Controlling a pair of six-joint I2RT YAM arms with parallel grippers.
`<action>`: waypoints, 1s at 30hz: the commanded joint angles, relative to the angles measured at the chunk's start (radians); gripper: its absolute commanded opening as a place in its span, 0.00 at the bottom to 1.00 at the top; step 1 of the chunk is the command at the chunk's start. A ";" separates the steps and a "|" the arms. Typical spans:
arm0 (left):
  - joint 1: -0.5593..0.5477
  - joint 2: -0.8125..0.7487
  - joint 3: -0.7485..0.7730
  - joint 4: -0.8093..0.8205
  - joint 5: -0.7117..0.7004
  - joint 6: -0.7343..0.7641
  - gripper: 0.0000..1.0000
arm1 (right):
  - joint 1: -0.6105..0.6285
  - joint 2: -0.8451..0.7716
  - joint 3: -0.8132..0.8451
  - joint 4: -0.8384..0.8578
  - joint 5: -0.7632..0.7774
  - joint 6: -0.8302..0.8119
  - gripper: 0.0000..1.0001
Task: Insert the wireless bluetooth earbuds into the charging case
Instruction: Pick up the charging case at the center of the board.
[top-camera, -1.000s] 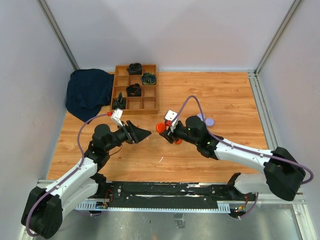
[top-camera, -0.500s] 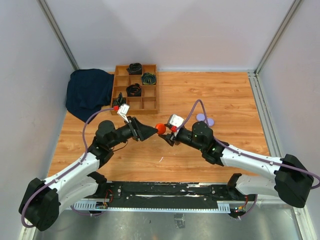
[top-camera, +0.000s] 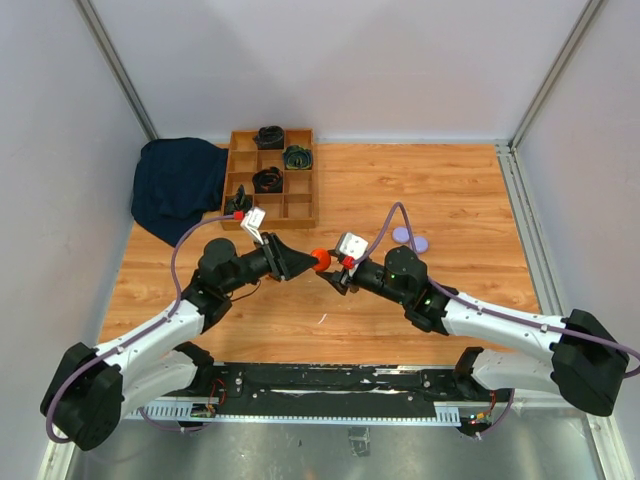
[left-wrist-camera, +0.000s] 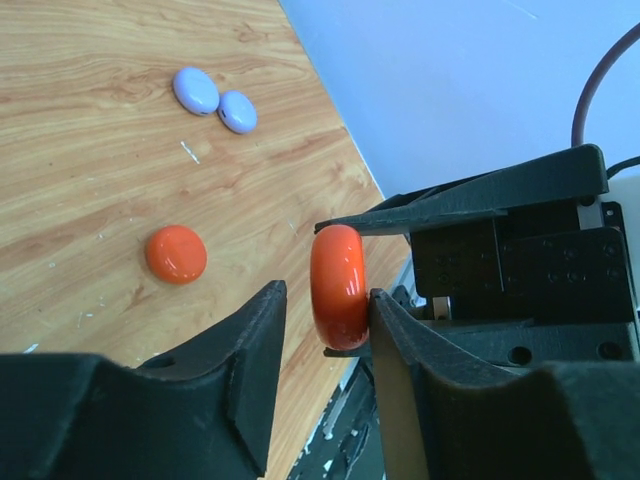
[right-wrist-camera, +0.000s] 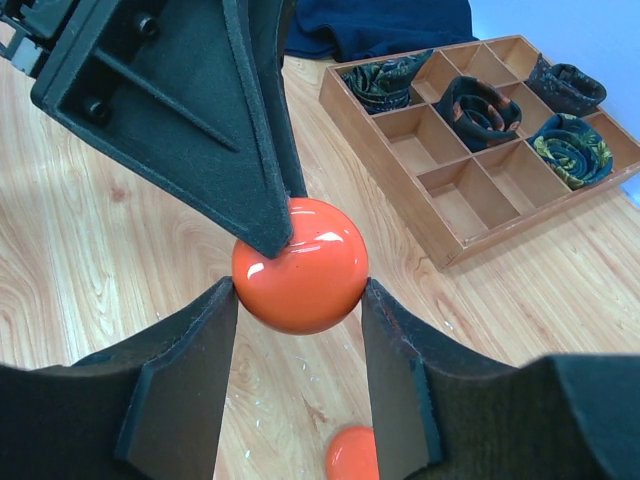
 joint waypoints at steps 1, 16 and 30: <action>-0.009 0.015 0.040 0.041 0.005 0.014 0.39 | 0.013 -0.010 -0.011 0.050 0.008 -0.018 0.44; -0.009 0.014 0.116 -0.137 0.112 0.293 0.18 | -0.080 -0.103 -0.002 -0.059 -0.205 0.020 0.73; -0.072 0.038 0.357 -0.576 0.204 0.800 0.13 | -0.310 -0.116 0.036 -0.112 -0.731 0.145 0.78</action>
